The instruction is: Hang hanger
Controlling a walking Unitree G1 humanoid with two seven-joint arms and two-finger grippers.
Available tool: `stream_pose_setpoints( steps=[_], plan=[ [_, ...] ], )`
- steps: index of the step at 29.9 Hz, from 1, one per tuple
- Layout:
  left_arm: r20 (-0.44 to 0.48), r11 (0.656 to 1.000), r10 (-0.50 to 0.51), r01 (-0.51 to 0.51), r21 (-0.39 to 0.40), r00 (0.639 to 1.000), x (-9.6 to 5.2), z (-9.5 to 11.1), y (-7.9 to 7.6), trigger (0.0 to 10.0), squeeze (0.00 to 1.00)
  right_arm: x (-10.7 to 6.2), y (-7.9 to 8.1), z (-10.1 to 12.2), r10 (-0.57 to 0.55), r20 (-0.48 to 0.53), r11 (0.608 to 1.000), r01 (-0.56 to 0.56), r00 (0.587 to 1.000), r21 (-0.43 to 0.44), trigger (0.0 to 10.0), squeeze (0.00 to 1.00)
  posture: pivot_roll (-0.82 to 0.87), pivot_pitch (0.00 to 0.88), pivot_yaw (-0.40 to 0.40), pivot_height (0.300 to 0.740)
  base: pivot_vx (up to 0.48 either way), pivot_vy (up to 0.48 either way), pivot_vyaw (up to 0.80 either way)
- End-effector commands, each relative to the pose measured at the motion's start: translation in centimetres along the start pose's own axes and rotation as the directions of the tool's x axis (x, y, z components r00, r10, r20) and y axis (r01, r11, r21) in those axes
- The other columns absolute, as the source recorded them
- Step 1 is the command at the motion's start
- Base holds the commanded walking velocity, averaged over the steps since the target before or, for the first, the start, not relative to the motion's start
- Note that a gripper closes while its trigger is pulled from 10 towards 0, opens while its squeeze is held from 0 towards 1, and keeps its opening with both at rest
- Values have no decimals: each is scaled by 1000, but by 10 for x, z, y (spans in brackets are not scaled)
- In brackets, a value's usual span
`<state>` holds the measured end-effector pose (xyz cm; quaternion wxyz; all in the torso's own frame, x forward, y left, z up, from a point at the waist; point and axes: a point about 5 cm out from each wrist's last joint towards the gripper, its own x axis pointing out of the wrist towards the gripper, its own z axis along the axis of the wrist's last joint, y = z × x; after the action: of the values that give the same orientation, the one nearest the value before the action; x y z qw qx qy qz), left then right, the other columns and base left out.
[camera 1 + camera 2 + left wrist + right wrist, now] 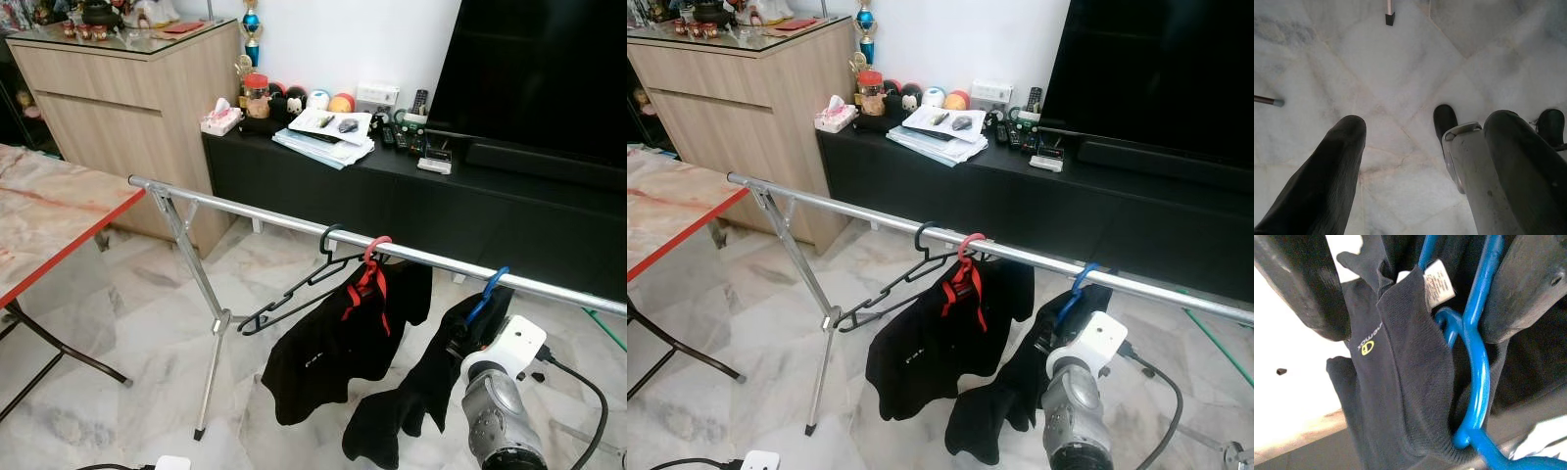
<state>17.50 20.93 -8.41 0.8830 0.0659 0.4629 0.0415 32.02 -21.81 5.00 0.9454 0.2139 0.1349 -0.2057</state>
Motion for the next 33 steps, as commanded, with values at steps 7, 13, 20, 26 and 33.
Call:
stream_pose_setpoints(
  steps=[7,13,20,26,33],
  plan=[
    [-16,1000,5,-4,8,1000,-1,-5,1,10000,0,3,6,37,5,208,994,-28,978,109,10000,0,-2,38,-16,740,0,0,0],
    [-17,1000,5,-5,5,1000,-1,-5,2,10000,0,5,-4,23,-67,114,995,58,991,83,10000,0,2,38,-17,740,0,0,0],
    [-21,1000,3,-3,1,1000,-1,-7,1,10000,0,4,-18,0,-156,-23,988,156,987,-4,10000,0,1,41,-17,740,0,0,0],
    [-25,1000,1,-1,-1,1000,-1,-7,1,10000,0,3,-21,-8,-163,-68,986,161,984,-46,10000,0,-3,40,-16,740,0,0,0],
    [-30,1000,-3,3,0,1000,-1,-8,-1,10000,0,2,-10,-19,-66,-128,996,57,990,-68,10000,0,-1,41,-15,740,0,0,0]
  ],
)
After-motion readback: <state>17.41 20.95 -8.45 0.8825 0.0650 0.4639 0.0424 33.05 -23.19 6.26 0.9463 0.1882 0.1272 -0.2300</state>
